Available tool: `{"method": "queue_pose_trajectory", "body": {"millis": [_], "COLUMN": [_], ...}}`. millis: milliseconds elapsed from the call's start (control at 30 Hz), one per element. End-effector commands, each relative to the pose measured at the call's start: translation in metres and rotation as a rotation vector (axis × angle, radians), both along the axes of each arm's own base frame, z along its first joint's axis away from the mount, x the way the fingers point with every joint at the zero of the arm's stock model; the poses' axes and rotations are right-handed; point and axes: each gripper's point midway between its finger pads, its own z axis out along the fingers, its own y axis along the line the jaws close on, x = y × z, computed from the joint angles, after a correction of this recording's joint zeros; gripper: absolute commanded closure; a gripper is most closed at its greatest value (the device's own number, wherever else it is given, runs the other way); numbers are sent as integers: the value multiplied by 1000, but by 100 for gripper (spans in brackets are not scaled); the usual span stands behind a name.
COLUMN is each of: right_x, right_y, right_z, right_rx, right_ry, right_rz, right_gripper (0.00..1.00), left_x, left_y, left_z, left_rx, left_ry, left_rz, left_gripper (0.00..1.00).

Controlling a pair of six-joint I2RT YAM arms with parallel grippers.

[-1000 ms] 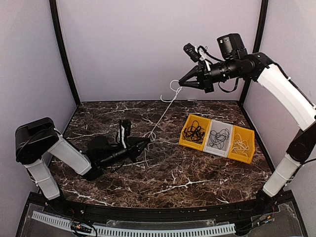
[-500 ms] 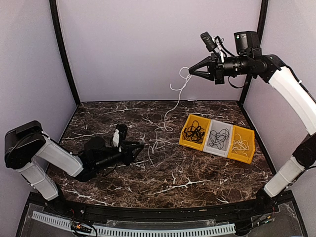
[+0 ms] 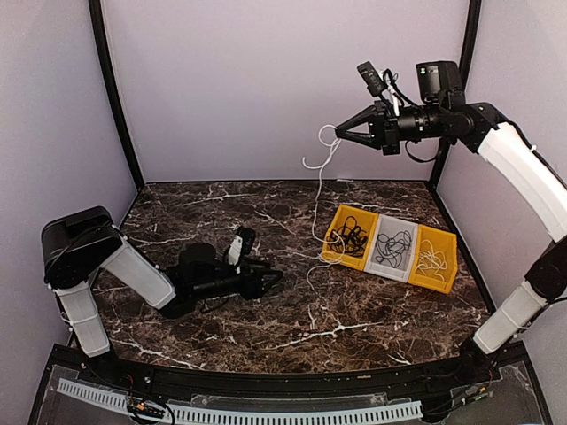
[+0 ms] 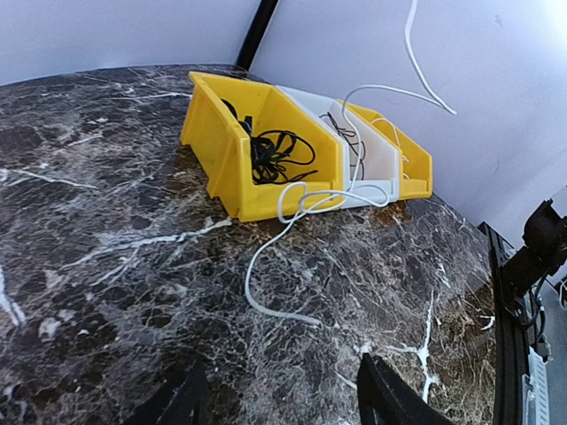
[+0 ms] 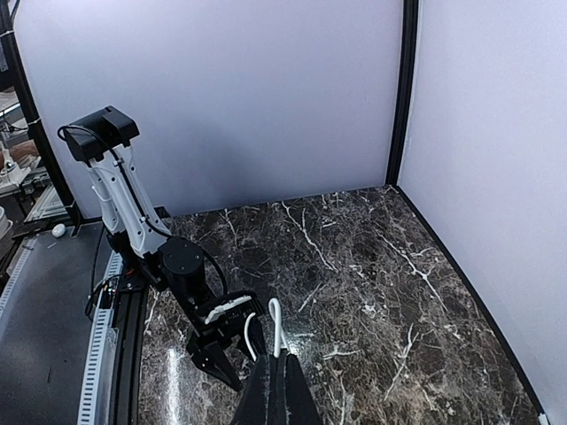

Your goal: Untangle the cables

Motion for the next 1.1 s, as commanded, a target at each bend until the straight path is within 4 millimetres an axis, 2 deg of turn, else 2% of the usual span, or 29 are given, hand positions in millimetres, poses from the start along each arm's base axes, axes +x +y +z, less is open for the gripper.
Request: {"method": "queue_pose_trajectory", "body": {"millis": [0, 33, 67, 100, 200, 300, 333, 367, 467, 567, 667, 733, 767, 800, 833, 867, 900, 933, 967, 1000, 1033, 1067], "right_x": [-4, -4, -5, -5, -6, -7, -7, -7, -7, -7, -7, -5, -4, -3, -2, -1, -1, 0, 1, 1, 2, 2], "right_y": [1, 0, 0, 0, 0, -1, -1, -1, -1, -1, -3, -5, -7, -7, -8, -8, -8, -7, -7, -6, -6, -5], "right_z": [6, 7, 7, 7, 7, 7, 6, 7, 6, 8, 17, 21, 23, 23, 22, 21, 18, 16, 14, 11, 9, 8], "right_rx": [19, 20, 20, 21, 20, 20, 19, 21, 20, 22, 24, 16, 12, 10, 7, 4, 2, 1, -2, -3, -4, -4], "right_ry": [-26, -28, -27, -27, -26, -24, -22, -22, -19, -21, -47, -73, -85, -92, -95, -92, -87, -84, -79, -74, -69, -66], "right_rz": [11, 12, 14, 14, 12, 14, 14, 13, 15, 15, 2, -19, -32, -38, -43, -48, -46, -45, -44, -44, -41, -39], "right_gripper": [100, 100, 100, 100, 100, 100, 100, 100, 100, 100, 100, 100, 100, 100, 100, 100, 100, 100, 100, 100, 100, 100], "left_x": [-1, 6, 7, 12, 28, 39, 44, 44, 49, 52, 52, 48, 46, 36, 31, 20, 10, 5, -1, -4, -7, -9], "left_y": [-30, -37, -40, -47, -59, -61, -63, -63, -69, -69, -65, -61, -63, -56, -59, -51, -44, -40, -31, -25, -15, -12], "left_z": [-1, 2, -14, -11, -33, -55, -55, -66, -79, -93, -99, -95, -78, -77, -49, -49, -30, -22, -6, 9, 4, 9], "left_rx": [-29, -26, 9, 8, 58, 105, 108, 129, 153, 172, 190, 184, 146, 139, 75, 70, 31, 15, -13, -38, -27, -26], "left_ry": [13, -2, 27, 18, 73, 96, 88, 96, 111, 131, 156, 165, 141, 148, 106, 113, 84, 71, 42, 17, 19, -2], "left_rz": [-114, -115, -121, -126, -104, -60, -50, -51, -55, -43, -19, -20, -37, -49, -81, -94, -113, -116, -107, -95, -72, -69], "left_gripper": [40, 41, 42, 43, 47, 49, 49, 49, 50, 64, 70, 70, 70, 70, 69, 68, 67, 65, 63, 59, 56, 52]}}
